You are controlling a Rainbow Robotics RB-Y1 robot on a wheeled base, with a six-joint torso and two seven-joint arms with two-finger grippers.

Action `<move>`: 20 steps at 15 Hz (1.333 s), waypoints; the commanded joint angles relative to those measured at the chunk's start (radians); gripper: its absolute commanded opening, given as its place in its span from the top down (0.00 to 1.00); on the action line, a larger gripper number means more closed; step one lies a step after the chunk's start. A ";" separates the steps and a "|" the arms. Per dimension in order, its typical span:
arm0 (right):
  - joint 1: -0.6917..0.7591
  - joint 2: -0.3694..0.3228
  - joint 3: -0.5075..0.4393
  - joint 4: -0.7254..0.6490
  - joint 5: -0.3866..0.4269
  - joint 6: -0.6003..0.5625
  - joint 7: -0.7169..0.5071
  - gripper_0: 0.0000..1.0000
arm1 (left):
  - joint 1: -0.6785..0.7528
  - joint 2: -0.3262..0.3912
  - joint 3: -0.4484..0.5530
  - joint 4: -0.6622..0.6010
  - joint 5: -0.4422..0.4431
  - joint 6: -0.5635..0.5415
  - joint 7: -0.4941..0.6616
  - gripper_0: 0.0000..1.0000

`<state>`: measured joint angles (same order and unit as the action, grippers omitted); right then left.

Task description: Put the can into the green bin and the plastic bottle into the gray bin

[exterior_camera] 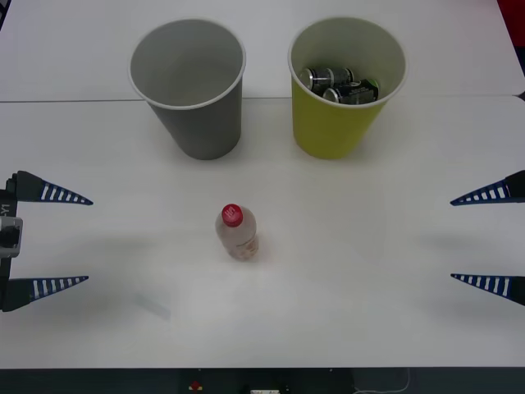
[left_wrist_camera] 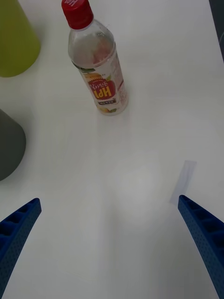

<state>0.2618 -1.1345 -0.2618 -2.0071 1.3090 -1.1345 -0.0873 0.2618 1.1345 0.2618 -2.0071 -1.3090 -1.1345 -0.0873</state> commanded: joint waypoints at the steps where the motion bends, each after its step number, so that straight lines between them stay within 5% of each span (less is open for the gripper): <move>1: 0.000 0.000 0.000 0.000 0.000 0.000 0.000 0.00 | 0.000 0.000 0.000 0.000 0.000 0.000 0.000 0.00; 10: 0.000 0.000 0.000 0.000 0.000 0.000 0.000 0.00 | -0.004 -0.013 -0.050 0.027 0.065 0.064 -0.003 0.00; 17: 0.000 0.000 0.000 0.000 0.000 0.000 0.000 0.00 | -0.142 -0.013 -0.297 0.243 0.292 0.090 -0.060 0.00; 20: 0.000 0.000 0.000 0.000 0.000 0.000 0.000 0.00 | -0.210 -0.018 -0.414 0.335 0.416 0.124 -0.180 0.00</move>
<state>0.2618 -1.1345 -0.2618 -2.0071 1.3090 -1.1345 -0.0873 0.0703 1.1190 -0.1215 -1.6942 -0.9238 -1.0185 -0.2418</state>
